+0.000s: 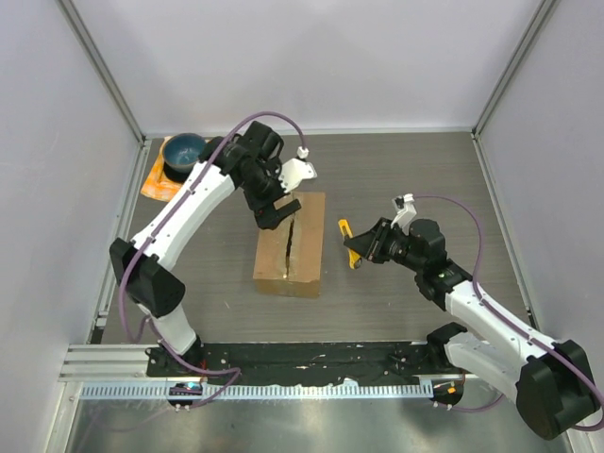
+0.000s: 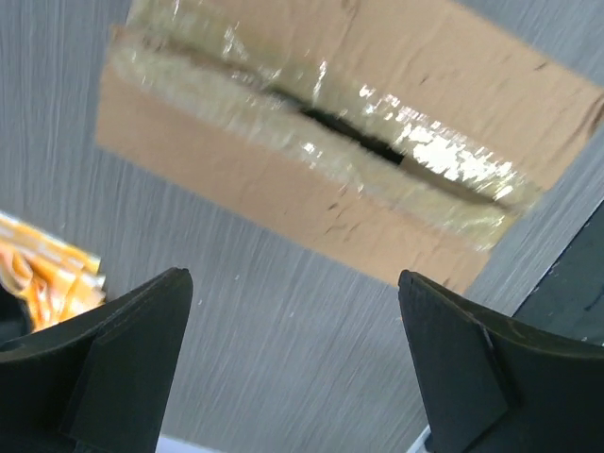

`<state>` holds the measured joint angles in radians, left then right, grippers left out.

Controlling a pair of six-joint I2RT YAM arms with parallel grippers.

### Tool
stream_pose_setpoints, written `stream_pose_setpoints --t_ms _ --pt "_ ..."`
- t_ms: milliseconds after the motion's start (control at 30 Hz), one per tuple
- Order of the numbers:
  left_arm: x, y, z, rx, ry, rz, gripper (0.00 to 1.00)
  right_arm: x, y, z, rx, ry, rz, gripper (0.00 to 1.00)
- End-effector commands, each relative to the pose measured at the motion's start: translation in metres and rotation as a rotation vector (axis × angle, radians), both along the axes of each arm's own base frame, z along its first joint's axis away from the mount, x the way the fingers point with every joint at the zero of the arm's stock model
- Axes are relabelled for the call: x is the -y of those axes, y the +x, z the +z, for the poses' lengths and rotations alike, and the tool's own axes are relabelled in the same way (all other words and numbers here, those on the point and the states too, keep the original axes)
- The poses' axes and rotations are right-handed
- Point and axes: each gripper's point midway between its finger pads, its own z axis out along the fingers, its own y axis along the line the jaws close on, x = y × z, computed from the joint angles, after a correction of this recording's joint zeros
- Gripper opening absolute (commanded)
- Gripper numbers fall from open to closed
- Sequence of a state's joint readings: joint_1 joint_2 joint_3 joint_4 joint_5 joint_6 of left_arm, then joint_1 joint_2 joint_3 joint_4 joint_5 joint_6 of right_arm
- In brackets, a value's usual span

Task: Unpack the express box
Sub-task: Adjust the express box at the center of the board.

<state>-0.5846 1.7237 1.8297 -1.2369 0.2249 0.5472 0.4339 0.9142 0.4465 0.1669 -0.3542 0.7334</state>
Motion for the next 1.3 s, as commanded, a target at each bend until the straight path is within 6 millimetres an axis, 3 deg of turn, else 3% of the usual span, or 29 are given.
stream_pose_setpoints --t_ms 0,33,67,133,167,200,233,300,333,400,467,600,1033,1267 --pt "-0.023 -0.004 -0.016 -0.110 0.179 -0.095 0.82 -0.005 0.000 0.022 0.063 0.051 0.046 0.01" --pt "-0.028 -0.028 -0.006 -0.255 0.194 -0.089 0.75 -0.005 0.000 0.025 0.075 0.050 0.053 0.01" --pt "-0.017 -0.011 0.016 -0.165 0.131 -0.110 0.74 -0.006 -0.003 0.025 0.079 0.054 0.062 0.01" --pt "-0.010 -0.020 0.045 -0.033 0.037 -0.323 0.83 -0.006 -0.006 0.024 0.082 0.058 0.072 0.01" --pt "-0.013 -0.023 0.031 0.016 0.065 -0.492 0.86 -0.006 -0.009 0.019 0.067 0.054 0.078 0.01" --pt "-0.018 -0.035 0.049 0.135 0.034 -0.600 0.88 -0.006 -0.012 0.016 0.062 0.054 0.088 0.01" --pt "-0.024 -0.037 0.020 0.187 0.090 -0.818 0.89 -0.005 -0.015 0.010 0.038 0.060 0.086 0.01" --pt "-0.033 -0.042 0.018 0.342 0.153 -0.989 0.93 -0.004 -0.016 0.007 0.038 0.068 0.078 0.01" --pt "-0.044 -0.048 -0.008 0.303 0.207 -1.043 0.94 -0.003 -0.017 0.002 0.030 0.069 0.068 0.01" --pt "-0.045 -0.056 -0.014 0.325 0.230 -1.166 0.95 -0.003 -0.017 0.001 0.029 0.080 0.062 0.01" --pt "-0.052 -0.079 -0.020 0.250 0.225 -1.265 0.95 -0.004 -0.018 -0.001 0.026 0.093 0.073 0.01" --pt "-0.044 -0.101 -0.024 0.273 0.238 -1.471 0.96 -0.008 -0.021 -0.002 0.022 0.116 0.096 0.01" --pt "-0.026 -0.114 -0.061 0.144 0.349 -1.785 0.95 -0.012 -0.029 0.008 0.050 0.147 0.148 0.01" --pt "-0.021 -0.113 -0.071 0.029 0.415 -1.828 0.78 -0.008 -0.035 0.005 0.041 0.144 0.150 0.01"
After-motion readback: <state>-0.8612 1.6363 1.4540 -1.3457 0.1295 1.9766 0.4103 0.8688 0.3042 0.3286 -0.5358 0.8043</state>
